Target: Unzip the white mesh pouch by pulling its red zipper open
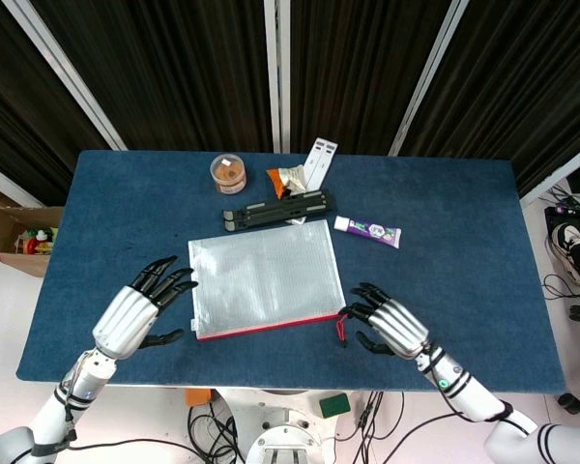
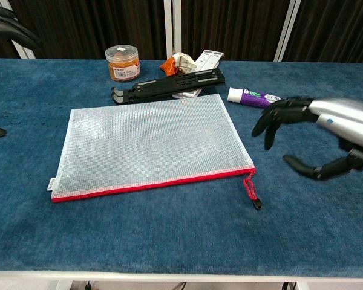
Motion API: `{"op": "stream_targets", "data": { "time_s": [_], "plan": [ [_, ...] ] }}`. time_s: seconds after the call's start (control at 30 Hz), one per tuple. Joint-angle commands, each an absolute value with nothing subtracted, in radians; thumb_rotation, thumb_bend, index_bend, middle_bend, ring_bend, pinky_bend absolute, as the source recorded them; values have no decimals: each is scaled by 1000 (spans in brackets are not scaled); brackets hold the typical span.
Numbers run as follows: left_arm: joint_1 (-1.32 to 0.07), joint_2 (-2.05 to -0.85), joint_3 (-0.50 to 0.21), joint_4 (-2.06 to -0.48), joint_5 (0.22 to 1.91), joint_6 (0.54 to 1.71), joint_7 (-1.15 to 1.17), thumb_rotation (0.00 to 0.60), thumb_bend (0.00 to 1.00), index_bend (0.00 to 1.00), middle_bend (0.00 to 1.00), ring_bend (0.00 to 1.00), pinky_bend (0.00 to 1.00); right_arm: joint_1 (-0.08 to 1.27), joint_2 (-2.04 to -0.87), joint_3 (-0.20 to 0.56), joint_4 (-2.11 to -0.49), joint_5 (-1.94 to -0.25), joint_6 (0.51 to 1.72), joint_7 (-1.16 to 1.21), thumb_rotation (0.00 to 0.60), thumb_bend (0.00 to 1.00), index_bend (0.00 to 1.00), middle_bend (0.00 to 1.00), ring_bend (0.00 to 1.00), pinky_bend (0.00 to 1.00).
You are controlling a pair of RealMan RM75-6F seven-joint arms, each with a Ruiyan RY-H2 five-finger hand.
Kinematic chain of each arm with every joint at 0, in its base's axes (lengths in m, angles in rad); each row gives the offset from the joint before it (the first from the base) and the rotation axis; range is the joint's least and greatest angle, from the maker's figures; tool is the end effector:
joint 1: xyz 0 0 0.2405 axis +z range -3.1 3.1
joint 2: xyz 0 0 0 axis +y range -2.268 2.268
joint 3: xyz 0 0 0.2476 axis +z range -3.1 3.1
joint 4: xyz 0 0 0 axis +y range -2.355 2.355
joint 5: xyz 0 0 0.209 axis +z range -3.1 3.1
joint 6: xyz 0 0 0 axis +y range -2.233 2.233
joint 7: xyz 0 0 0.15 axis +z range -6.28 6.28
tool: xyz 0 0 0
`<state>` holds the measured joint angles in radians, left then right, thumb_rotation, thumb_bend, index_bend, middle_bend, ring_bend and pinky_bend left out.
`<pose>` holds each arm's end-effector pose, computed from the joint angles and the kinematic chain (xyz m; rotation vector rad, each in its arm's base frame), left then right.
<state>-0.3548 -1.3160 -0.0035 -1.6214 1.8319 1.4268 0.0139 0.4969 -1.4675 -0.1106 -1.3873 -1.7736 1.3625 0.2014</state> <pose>-0.1831 0.2216 0.0699 -1.8409 -0.7485 -1.3527 -0.1972 -0.2391 0.0131 2.0065 -0.9340 1.3286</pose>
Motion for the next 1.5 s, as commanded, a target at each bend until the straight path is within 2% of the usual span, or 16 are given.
{"op": "stream_targets", "data": {
  "time_s": [0.03,0.13,0.33,0.6,0.73,1.1,1.3,1.5],
  "plan": [
    [-428,-1345,-27,-1588,1812,1336,-37,600,119,245,161,27,128,377,-1346,-41,-1409,-1746,1615,272,600,506,313,436,134,145],
    [-508,-1390,-43,-1565,1818,1242,-47,600,158,269,161,27,128,339,-1278,-12,-1444,-1726,1680,249,600,506,316,436,134,145],
    [-675,-1513,-84,-1508,1819,1055,-35,600,174,309,164,27,128,317,-1209,17,-1516,-1713,1694,200,600,506,317,431,134,146],
    [-861,-1683,-120,-1393,1792,852,33,600,240,316,164,27,128,321,-1224,38,-1521,-1695,1644,191,600,506,317,424,134,146],
    [-930,-1755,-144,-1340,1750,774,72,600,238,318,164,27,128,325,-1237,44,-1511,-1687,1616,190,600,506,318,419,134,146],
    [-1053,-1871,-210,-1259,1599,619,253,600,212,398,164,27,128,324,-1261,66,-1478,-1676,1599,218,600,505,321,412,134,146],
    [-1080,-1920,-224,-1224,1518,597,316,600,212,446,164,26,128,319,-1265,68,-1465,-1676,1592,237,600,506,319,410,134,146],
    [-1102,-1940,-224,-1209,1464,591,368,600,255,479,164,26,128,315,-1270,67,-1451,-1674,1583,253,600,506,313,409,134,146]
  ]
}}
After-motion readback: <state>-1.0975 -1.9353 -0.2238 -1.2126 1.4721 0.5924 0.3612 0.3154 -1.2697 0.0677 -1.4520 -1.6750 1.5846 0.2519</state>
